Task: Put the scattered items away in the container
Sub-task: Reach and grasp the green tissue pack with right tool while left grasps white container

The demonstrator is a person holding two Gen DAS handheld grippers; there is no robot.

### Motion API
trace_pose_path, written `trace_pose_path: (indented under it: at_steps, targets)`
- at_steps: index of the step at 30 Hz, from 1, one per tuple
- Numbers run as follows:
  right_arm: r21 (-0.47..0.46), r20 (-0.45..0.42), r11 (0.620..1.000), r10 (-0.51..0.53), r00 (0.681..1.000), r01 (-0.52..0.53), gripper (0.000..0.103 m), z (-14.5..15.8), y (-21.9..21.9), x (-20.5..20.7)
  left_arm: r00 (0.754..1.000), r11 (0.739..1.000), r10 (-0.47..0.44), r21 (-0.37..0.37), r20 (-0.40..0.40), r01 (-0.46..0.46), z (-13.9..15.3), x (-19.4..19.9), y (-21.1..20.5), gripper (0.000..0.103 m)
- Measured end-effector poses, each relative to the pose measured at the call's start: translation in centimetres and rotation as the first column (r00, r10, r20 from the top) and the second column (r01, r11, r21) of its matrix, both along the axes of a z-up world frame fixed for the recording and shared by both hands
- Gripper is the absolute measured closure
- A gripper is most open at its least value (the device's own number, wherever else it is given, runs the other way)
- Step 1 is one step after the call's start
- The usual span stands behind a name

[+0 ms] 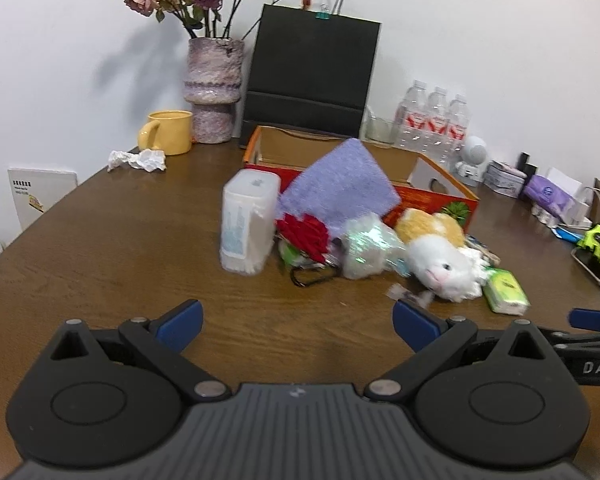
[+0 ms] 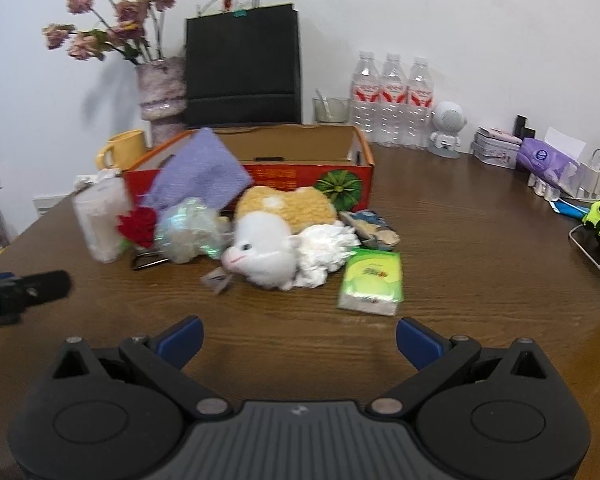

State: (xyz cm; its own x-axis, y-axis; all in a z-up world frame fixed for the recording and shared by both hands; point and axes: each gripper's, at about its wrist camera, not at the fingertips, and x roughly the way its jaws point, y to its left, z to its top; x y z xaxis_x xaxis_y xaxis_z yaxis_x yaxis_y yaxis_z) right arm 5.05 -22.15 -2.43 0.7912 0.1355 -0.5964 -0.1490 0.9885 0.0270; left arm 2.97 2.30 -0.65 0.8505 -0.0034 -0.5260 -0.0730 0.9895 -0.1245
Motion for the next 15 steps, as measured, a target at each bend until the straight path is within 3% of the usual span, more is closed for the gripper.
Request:
trace_pose_path:
  at_steps: [10,15]
  targets:
    - [-0.06,-0.024,0.991,-0.124,0.992,0.122,0.001,-1.8,-3.4,6.5,0.997,0.995,0.081,0.061,-0.008,-0.081,-0.7,6.3,2.8,0.0]
    - [-0.048,-0.062,0.991,-0.125,0.99,0.123,0.008,-2.7,-4.6,8.9,0.994,0.992,0.11,0.062,0.02,-0.111,-0.8,9.1,3.9,0.0]
